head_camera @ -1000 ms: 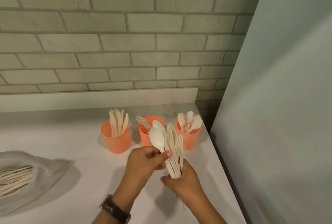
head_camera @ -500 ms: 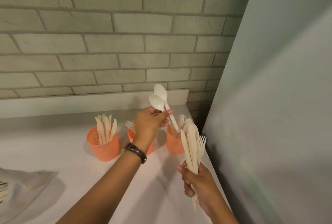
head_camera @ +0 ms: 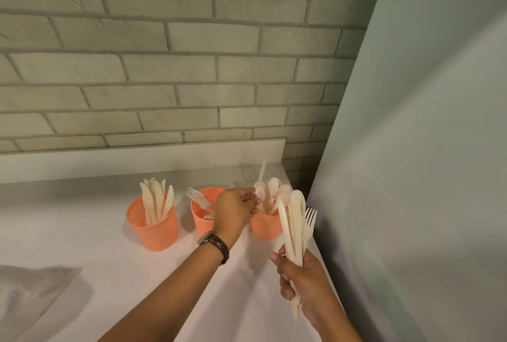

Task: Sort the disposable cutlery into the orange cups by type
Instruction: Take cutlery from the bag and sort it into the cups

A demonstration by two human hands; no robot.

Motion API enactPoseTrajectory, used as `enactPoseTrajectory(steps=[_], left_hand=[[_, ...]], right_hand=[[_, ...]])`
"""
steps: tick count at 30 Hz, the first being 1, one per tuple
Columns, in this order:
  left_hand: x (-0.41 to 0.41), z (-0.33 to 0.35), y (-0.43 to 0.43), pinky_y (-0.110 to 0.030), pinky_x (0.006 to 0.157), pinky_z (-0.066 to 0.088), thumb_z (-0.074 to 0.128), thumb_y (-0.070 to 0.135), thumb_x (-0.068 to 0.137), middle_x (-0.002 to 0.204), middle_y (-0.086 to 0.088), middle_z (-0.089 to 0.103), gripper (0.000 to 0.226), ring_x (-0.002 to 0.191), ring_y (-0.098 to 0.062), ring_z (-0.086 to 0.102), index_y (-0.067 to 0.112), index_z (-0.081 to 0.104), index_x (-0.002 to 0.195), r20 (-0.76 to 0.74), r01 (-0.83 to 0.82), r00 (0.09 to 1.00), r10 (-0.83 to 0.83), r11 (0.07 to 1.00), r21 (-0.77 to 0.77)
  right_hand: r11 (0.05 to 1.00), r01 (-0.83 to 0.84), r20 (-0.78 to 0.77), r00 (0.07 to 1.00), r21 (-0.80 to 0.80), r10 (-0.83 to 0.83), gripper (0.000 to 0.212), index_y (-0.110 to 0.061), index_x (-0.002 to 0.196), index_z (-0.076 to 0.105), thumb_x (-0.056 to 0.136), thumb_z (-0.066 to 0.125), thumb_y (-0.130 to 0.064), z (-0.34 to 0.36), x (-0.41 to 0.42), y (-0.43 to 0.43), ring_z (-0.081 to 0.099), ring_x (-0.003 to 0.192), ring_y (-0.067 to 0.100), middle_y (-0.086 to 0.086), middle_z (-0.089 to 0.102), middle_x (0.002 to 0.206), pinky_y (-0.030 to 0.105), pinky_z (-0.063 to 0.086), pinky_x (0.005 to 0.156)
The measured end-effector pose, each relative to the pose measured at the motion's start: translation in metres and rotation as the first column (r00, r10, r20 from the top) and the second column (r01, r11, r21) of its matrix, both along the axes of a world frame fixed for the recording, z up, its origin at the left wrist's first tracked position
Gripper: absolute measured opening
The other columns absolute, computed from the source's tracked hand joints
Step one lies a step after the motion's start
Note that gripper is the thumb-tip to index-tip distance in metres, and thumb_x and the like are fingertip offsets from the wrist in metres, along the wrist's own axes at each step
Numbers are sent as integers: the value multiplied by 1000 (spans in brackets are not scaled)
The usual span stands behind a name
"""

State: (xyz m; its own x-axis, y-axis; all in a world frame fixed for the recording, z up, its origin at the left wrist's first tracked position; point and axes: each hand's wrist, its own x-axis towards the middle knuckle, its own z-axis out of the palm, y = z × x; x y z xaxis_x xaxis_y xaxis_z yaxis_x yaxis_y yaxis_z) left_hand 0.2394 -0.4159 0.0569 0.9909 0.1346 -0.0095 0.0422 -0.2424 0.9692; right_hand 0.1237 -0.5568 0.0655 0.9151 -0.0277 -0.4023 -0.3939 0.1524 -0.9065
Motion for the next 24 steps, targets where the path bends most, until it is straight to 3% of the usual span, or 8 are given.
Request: enactPoseTrajectory(steps=[2,7,11,15,17,19,21,24], left_hand=[[0,-3,1,-15,55,54,65,0,82,82,-8,70,27,51,0,64,-1,65,110,-1,-8,1000,8,1000,-2],[3,0,-1,-35,73,58,71,13,79,97,-6,73,28,65,-18,67,8,70,107,8,-12,1000,12,993,113],[13,13,7,-35,86,53,72,24,79,109,4,69,29,89,-18,67,15,69,107,54,-53,998,42,973,227],[54,35,19,-28,84,50,64,17,84,105,-1,70,18,84,-22,66,14,70,101,175,-38,984,-22,943,330],[83,38,17,-24,88,44,59,9,85,109,-4,69,21,94,-20,63,13,71,102,159,59,972,-175,831,554],[112,30,11,-26,95,39,55,3,84,117,-7,64,29,110,-22,56,12,68,108,20,230,932,-362,632,740],[136,16,3,-27,99,36,51,-3,84,127,-9,55,38,120,-25,50,12,63,118,-182,414,854,-487,426,804],[164,-2,-13,-25,107,25,45,-8,86,144,-10,39,54,134,-25,37,12,46,135,-380,566,748,-544,224,793]], right_hand=[[1000,-6,-7,1000,-8,6,15,-7,80,54,83,68,-8,0,1,0,34,36,14,3,41,50,21,31,40],[1000,-13,-31,999,-10,13,14,-9,84,56,82,69,-11,-2,0,-2,38,37,13,2,43,49,22,37,42],[1000,6,-25,1000,3,-6,16,-7,84,53,82,69,-9,-4,0,-7,35,36,13,2,42,50,21,34,40],[1000,10,-25,1000,-9,-10,17,-9,79,51,83,68,-8,-6,6,-15,33,36,13,1,40,51,21,32,38],[1000,8,-26,1000,-7,-8,18,-10,78,51,83,67,-7,-7,12,-17,33,37,13,1,40,51,21,32,37],[1000,4,-37,999,-23,-5,18,-12,78,51,83,68,-10,-10,17,-16,35,38,12,-1,42,50,21,34,38],[998,-5,-45,999,-64,2,16,-13,78,53,83,69,-14,-12,23,-15,38,38,12,-2,46,49,21,37,39],[990,-24,-61,998,-136,16,14,-14,80,55,84,68,-20,-12,34,-14,41,35,10,-1,50,51,24,44,43]])
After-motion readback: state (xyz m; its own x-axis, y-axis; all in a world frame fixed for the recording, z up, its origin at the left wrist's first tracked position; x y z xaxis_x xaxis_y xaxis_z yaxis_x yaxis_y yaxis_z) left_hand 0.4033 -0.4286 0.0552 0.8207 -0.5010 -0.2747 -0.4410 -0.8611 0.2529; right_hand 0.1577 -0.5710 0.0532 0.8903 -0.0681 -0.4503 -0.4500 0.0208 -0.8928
